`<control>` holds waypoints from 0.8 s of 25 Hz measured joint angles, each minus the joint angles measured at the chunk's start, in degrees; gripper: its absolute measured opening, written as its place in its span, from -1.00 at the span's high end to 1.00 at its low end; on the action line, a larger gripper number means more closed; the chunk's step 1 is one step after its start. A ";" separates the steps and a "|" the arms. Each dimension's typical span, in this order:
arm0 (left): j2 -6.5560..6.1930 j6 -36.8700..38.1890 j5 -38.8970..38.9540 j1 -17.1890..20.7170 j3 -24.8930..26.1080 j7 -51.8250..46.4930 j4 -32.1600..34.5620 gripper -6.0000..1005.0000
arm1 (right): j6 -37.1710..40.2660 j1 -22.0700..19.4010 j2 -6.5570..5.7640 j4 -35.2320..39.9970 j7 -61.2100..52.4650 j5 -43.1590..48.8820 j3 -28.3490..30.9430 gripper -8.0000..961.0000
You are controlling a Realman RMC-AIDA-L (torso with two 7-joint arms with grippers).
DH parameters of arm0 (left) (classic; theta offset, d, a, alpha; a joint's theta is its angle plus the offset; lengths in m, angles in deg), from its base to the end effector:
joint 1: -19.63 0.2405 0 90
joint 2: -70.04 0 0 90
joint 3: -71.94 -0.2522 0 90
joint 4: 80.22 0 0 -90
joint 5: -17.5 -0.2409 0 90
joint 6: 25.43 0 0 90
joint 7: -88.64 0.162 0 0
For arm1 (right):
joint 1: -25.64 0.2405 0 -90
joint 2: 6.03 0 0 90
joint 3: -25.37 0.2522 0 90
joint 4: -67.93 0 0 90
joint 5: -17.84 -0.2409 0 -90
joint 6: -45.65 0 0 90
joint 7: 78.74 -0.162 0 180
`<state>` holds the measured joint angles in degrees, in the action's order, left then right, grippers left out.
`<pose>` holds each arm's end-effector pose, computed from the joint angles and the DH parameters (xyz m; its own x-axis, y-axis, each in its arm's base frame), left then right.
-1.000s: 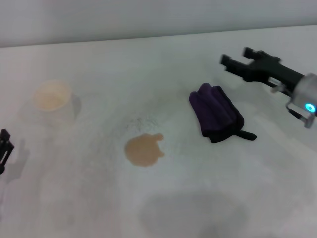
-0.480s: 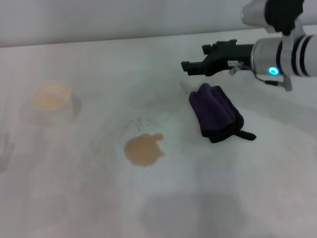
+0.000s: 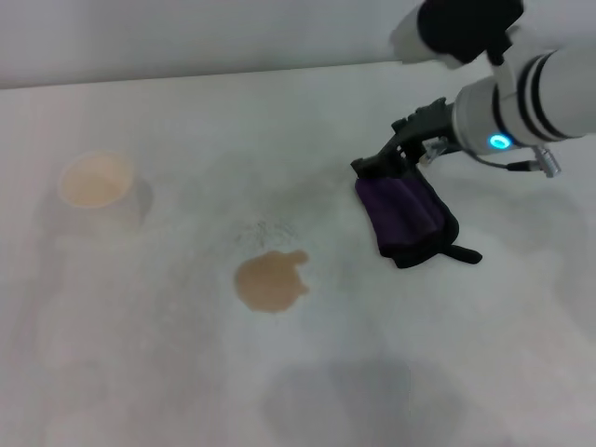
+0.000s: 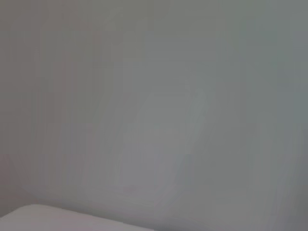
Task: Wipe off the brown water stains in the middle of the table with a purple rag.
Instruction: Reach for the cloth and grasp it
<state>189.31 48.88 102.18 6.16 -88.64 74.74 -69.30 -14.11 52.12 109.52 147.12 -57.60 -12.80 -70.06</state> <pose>-0.4034 0.2705 -0.0292 0.5574 0.0089 0.8302 0.8265 0.0890 -0.5558 0.1823 0.4105 -0.0346 0.8018 -0.5960 -0.0432 -0.4882 -0.6117 -0.6225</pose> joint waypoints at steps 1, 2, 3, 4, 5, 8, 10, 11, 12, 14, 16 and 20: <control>0.00 0.00 0.00 0.00 0.00 0.00 0.00 -0.77 | 0.00 0.00 0.00 0.00 0.00 0.00 0.00 -0.69; -0.02 0.07 0.09 -0.06 0.00 -0.40 0.00 -0.77 | -0.03 0.06 0.01 -0.32 -0.47 0.34 -0.64 -0.69; -0.05 0.14 0.12 -0.16 0.00 -0.73 -0.01 -0.77 | -0.02 0.14 0.03 -0.86 -0.79 0.44 -1.10 -0.68; -0.06 0.16 0.15 -0.33 0.00 -0.85 -0.02 -0.77 | 0.00 0.19 0.05 -1.38 -1.07 0.51 -1.47 -0.67; -0.06 0.19 0.19 -0.66 0.00 -0.91 -0.07 -0.77 | 0.17 0.22 0.07 -2.12 -1.22 0.59 -1.72 -0.66; -0.07 0.18 0.21 -1.05 -0.01 -0.92 -0.21 -0.77 | 1.49 0.52 0.16 -4.93 -1.39 0.89 -1.97 -0.64; -0.09 -0.06 0.23 -1.39 -0.01 -0.94 -0.79 -0.77 | 2.18 1.02 0.20 -6.90 -1.45 0.99 -1.98 -0.62; -0.09 -0.06 0.23 -1.39 -0.01 -0.94 -0.79 -0.77 | 2.36 1.33 0.21 -7.88 -1.55 1.01 -1.98 -0.61; -0.09 -0.11 0.24 -1.45 0.00 -0.94 -0.93 -0.77 | 2.48 1.59 0.21 -8.67 -1.72 1.07 -1.98 -0.61; -0.09 -0.14 0.26 -1.48 -0.01 -0.95 -1.03 -0.77 | 2.68 2.09 0.21 -9.84 -2.37 1.21 -1.99 -0.59; -0.09 -0.08 0.27 -1.49 -0.01 -0.95 -1.03 -0.77 | 2.74 2.43 0.21 -10.61 -2.87 1.33 -2.02 -0.58; -0.09 0.11 0.30 -1.66 0.00 -0.95 -1.29 -0.77 | 2.77 2.66 0.21 -10.90 -3.09 1.46 -2.20 -0.54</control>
<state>189.22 48.99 102.48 4.49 -88.64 73.78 -70.59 -11.34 54.78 109.73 136.22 -60.69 -11.34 -72.27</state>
